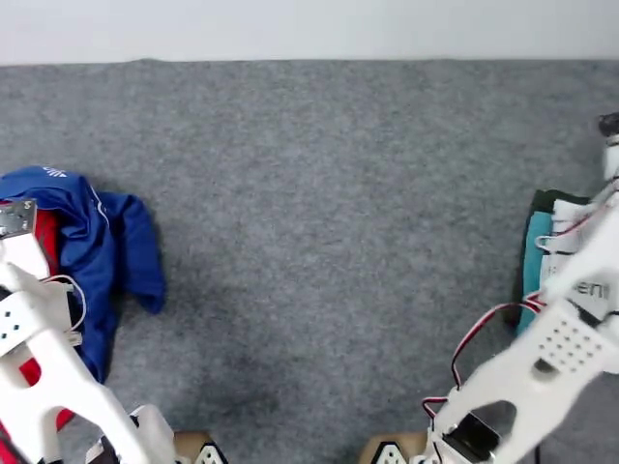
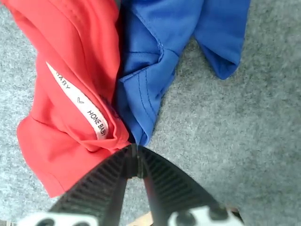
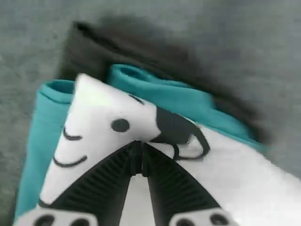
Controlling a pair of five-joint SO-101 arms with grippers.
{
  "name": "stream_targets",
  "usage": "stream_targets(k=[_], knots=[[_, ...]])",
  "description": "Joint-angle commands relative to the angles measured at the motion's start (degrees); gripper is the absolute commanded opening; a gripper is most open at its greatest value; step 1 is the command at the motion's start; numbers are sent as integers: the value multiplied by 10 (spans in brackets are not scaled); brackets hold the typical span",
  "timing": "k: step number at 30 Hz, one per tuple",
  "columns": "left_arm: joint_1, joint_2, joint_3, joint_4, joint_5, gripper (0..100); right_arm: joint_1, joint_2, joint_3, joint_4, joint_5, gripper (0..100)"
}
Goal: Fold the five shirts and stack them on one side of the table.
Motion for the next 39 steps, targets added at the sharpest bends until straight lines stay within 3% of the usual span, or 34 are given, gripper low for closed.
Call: stream_targets(k=[1, 5, 17, 22, 27, 33, 39], knots=[[3, -16, -5, 2, -4, 5, -29, -4, -39, 10, -26, 9], [3, -16, -5, 1, -4, 5, -29, -62, -97, 68, -86, 9], [3, -17, -51, 4, -4, 5, -88, -207, -160, 281, -92, 9], [0, -16, -80, 18, -76, 5, -90, -232, -69, 278, -149, 9], [-25, -16, -80, 18, -172, 13, -81, -291, 23, 280, -151, 9], [-78, -11, -80, 6, -206, 205, -70, -419, 188, 279, -151, 9], [-109, 17, -73, -53, -246, 219, -65, -534, 342, 278, -151, 9]])
